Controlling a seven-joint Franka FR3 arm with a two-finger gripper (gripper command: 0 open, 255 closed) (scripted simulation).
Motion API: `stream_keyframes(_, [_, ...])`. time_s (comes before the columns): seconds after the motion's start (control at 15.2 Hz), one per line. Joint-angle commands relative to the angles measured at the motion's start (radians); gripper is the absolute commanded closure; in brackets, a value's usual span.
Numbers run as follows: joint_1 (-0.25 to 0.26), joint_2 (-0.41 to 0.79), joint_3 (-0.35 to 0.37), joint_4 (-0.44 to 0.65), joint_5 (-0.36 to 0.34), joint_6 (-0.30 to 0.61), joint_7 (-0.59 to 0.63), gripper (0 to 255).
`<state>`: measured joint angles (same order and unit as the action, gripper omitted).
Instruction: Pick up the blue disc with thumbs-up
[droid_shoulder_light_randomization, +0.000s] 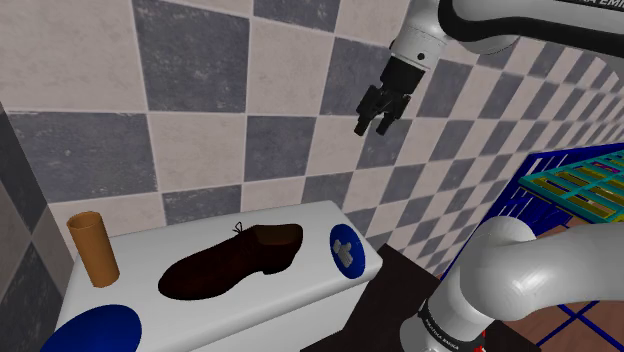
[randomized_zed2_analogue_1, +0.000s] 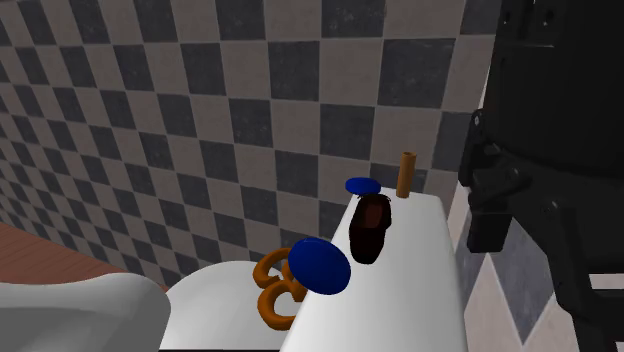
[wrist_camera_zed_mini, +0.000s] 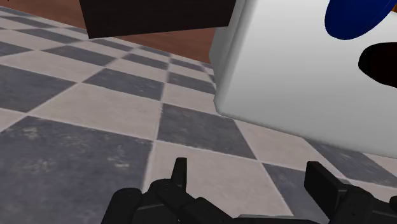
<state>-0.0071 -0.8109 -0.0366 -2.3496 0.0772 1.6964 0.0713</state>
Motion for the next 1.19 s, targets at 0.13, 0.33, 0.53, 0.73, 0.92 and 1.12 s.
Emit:
stream_keyframes(0.13, [-0.001, -0.059, 0.052, -0.057, 0.016, 0.008, 0.068, 0])
stream_keyframes(0.33, [0.005, -0.138, 0.134, -0.131, 0.048, 0.015, 0.172, 0])
stream_keyframes(0.53, [0.016, -0.204, 0.224, -0.190, 0.090, 0.020, 0.278, 0])
stream_keyframes(0.73, [0.033, -0.254, 0.320, -0.232, 0.141, 0.024, 0.388, 0])
stream_keyframes(0.92, [0.052, -0.283, 0.423, -0.258, 0.196, 0.031, 0.501, 0])
stream_keyframes(1.12, [0.068, -0.292, 0.532, -0.267, 0.254, 0.041, 0.615, 0])
